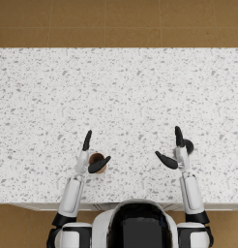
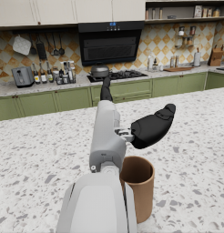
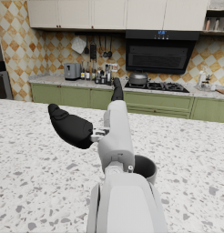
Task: Pick up two cups and pour the berry on the right into the cup on the left
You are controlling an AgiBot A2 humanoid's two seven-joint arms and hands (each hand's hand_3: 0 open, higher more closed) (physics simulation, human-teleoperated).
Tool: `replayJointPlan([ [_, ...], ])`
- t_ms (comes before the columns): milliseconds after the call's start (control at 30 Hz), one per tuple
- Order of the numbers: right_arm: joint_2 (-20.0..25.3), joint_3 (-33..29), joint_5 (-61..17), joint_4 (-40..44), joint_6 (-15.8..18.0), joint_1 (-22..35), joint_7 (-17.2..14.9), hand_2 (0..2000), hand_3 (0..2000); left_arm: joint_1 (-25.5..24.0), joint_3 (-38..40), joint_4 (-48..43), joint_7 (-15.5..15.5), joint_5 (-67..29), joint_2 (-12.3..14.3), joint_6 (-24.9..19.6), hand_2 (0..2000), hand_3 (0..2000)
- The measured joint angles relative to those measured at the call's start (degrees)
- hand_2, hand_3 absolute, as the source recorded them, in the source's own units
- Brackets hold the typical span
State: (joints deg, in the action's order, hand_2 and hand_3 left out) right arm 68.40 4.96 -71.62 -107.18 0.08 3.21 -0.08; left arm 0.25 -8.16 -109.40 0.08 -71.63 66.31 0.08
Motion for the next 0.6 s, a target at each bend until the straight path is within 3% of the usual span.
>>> replayJointPlan([
  [333,0.37,-9.58,-6.16,-3.3,-0.07,-9.31,0.07,0,0,-10.09,3.14,-3.69,-0.07,-6.18,-2.85,-0.07,0,0],
  [600,1.81,-14.59,-6.37,-1.82,-0.07,-12.84,0.08,0,0,-14.06,3.06,-2.02,-0.08,-6.39,-3.42,-0.08,0,0],
])
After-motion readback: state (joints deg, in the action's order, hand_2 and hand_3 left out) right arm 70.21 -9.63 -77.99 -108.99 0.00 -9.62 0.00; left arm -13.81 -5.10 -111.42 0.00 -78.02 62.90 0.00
